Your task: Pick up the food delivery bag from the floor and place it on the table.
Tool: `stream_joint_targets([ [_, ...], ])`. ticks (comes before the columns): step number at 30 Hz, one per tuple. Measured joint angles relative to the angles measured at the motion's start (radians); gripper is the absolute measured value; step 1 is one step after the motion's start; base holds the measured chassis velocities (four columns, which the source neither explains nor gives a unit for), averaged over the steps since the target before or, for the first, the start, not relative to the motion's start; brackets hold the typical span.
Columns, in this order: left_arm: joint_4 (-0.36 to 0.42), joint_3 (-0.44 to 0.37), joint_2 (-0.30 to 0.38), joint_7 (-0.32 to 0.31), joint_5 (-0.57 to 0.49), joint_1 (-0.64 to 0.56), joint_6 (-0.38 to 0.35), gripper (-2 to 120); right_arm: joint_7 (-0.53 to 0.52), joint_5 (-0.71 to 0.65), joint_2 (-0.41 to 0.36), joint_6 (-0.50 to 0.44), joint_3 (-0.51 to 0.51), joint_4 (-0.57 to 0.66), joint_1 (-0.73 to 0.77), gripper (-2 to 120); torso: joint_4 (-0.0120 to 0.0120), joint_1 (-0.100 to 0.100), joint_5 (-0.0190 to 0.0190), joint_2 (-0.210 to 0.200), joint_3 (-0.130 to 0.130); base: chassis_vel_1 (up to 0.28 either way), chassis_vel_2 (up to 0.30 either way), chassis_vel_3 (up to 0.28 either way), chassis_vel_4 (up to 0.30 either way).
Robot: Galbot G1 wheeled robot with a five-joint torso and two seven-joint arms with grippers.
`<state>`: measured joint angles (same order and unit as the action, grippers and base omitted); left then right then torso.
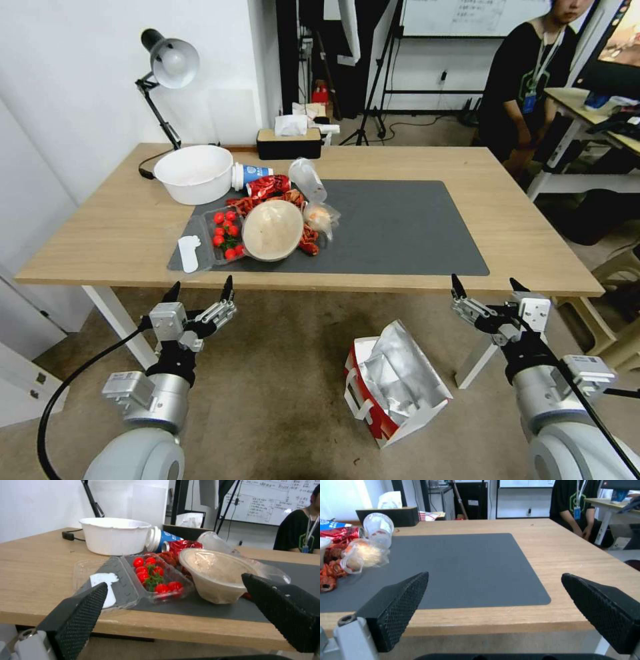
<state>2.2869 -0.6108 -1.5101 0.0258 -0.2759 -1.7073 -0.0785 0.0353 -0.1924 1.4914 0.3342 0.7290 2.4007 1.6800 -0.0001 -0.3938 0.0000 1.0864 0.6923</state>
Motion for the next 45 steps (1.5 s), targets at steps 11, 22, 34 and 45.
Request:
stream_joint_targets([
  [11,-0.023,0.0,0.005,0.007,0.015,-0.008,0.039,100,-0.001,0.002,0.0,-0.012,-0.004,-0.003,0.006,100,0.0001,0.025,0.0,-0.058,-0.032,0.0,0.0,0.0,0.0],
  [22,-0.031,0.0,0.007,0.007,0.025,-0.007,0.046,100,-0.001,0.003,-0.001,-0.027,-0.004,-0.004,0.011,100,0.0,0.05,0.0,-0.114,-0.064,0.0,0.0,0.0,0.0],
  [34,-0.032,0.0,0.008,0.007,0.025,-0.006,0.046,100,-0.001,0.003,-0.001,-0.028,-0.006,-0.005,0.011,100,0.0,0.062,0.0,-0.141,-0.079,0.0,0.0,0.0,0.0],
  [45,-0.039,-0.001,0.008,0.007,0.024,-0.003,0.051,100,0.001,0.004,-0.006,-0.028,-0.006,-0.008,0.008,100,0.0,0.078,0.0,-0.179,-0.101,0.0,0.0,0.0,0.0],
])
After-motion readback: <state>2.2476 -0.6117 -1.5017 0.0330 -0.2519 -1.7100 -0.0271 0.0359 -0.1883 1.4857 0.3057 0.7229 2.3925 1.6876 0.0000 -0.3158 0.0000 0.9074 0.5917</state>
